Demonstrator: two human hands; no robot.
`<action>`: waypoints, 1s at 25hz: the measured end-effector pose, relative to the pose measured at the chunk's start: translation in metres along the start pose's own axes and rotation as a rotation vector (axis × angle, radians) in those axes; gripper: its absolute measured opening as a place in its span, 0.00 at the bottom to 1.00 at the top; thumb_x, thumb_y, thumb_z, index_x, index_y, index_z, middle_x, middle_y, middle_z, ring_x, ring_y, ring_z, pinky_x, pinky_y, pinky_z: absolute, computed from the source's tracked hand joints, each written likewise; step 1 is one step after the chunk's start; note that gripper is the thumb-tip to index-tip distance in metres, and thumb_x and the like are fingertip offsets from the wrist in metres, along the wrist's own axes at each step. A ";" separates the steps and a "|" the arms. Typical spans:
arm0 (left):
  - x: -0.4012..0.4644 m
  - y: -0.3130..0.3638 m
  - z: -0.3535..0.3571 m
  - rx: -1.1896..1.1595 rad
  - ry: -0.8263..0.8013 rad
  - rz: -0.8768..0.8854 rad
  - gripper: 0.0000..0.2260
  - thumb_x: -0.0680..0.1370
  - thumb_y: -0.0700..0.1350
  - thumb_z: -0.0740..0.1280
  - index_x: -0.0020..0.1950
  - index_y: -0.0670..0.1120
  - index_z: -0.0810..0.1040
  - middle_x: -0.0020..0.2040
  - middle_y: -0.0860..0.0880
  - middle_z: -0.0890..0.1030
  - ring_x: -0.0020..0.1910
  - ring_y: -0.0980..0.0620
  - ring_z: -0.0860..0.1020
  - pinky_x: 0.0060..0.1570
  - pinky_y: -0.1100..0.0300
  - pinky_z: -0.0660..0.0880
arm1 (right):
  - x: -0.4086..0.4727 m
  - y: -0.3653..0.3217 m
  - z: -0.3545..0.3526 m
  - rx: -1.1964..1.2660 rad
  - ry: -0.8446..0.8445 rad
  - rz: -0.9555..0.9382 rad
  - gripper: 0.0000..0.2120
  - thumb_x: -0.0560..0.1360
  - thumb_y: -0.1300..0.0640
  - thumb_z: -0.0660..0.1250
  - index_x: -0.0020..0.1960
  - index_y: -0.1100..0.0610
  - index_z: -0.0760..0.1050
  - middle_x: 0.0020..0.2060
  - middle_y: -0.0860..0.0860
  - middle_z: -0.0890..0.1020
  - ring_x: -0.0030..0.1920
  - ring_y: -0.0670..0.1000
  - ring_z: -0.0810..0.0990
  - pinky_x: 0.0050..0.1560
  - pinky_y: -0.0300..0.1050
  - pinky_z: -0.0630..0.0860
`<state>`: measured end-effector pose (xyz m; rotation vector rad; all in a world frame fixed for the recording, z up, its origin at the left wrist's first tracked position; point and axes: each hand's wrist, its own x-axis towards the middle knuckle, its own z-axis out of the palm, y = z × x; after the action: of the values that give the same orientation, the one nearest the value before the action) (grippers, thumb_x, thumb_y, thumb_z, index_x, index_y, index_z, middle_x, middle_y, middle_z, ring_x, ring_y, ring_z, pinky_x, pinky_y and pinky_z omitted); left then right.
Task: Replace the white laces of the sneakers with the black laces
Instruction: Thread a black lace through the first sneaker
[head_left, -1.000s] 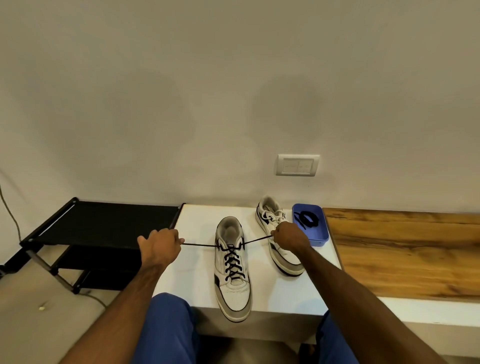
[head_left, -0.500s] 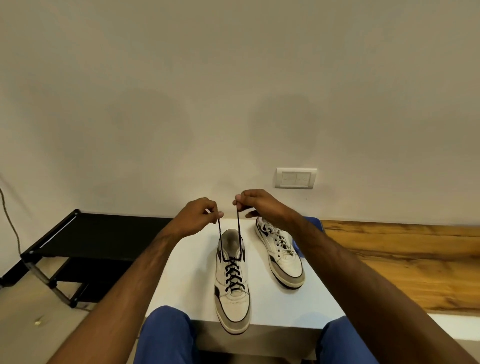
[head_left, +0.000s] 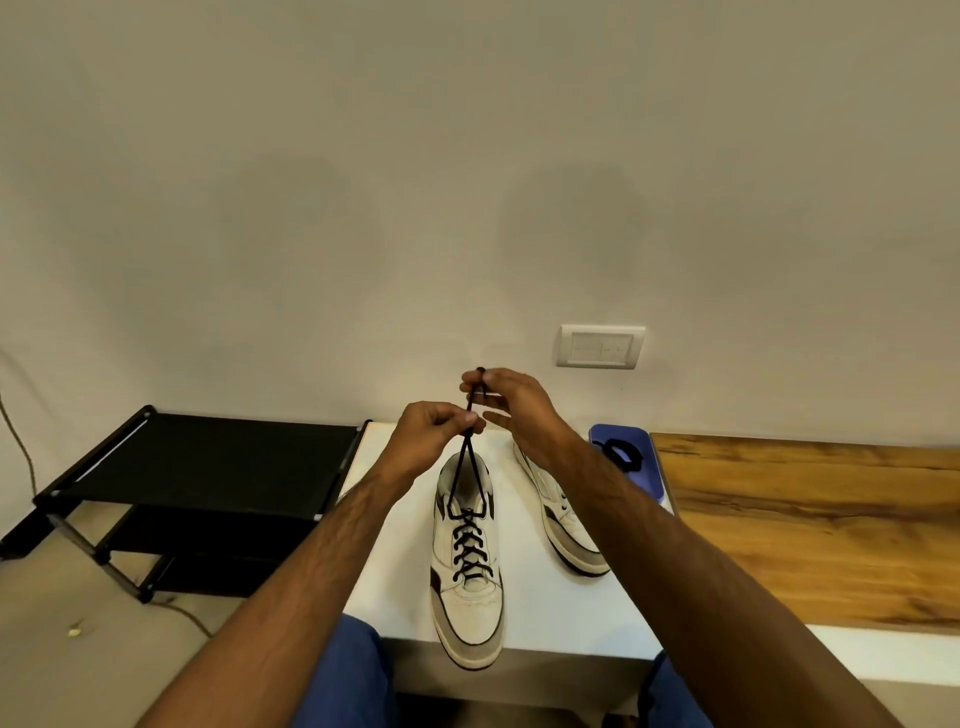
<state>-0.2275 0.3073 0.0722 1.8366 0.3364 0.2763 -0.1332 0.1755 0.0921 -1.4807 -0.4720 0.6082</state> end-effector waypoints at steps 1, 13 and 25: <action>0.006 -0.004 0.000 -0.006 0.029 -0.001 0.06 0.80 0.41 0.70 0.50 0.45 0.86 0.46 0.51 0.87 0.47 0.61 0.83 0.45 0.73 0.73 | 0.002 0.017 -0.002 0.041 0.017 0.049 0.13 0.80 0.62 0.61 0.59 0.58 0.82 0.57 0.54 0.85 0.61 0.54 0.81 0.67 0.55 0.72; 0.054 -0.085 -0.002 0.786 -0.164 0.137 0.07 0.80 0.40 0.68 0.52 0.42 0.85 0.45 0.45 0.82 0.46 0.48 0.79 0.43 0.60 0.68 | 0.032 0.106 -0.027 -0.502 -0.142 0.052 0.09 0.79 0.57 0.68 0.41 0.52 0.81 0.39 0.49 0.82 0.42 0.47 0.78 0.47 0.43 0.71; 0.052 -0.115 0.027 1.138 -0.264 0.040 0.12 0.82 0.44 0.61 0.51 0.53 0.84 0.43 0.55 0.79 0.51 0.51 0.74 0.49 0.52 0.55 | 0.076 0.136 -0.003 -0.936 0.003 0.018 0.03 0.71 0.67 0.69 0.43 0.61 0.80 0.38 0.57 0.84 0.39 0.57 0.84 0.40 0.51 0.82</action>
<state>-0.1797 0.3334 -0.0450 2.9573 0.2865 -0.1969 -0.0843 0.2202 -0.0495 -2.3662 -0.8016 0.4020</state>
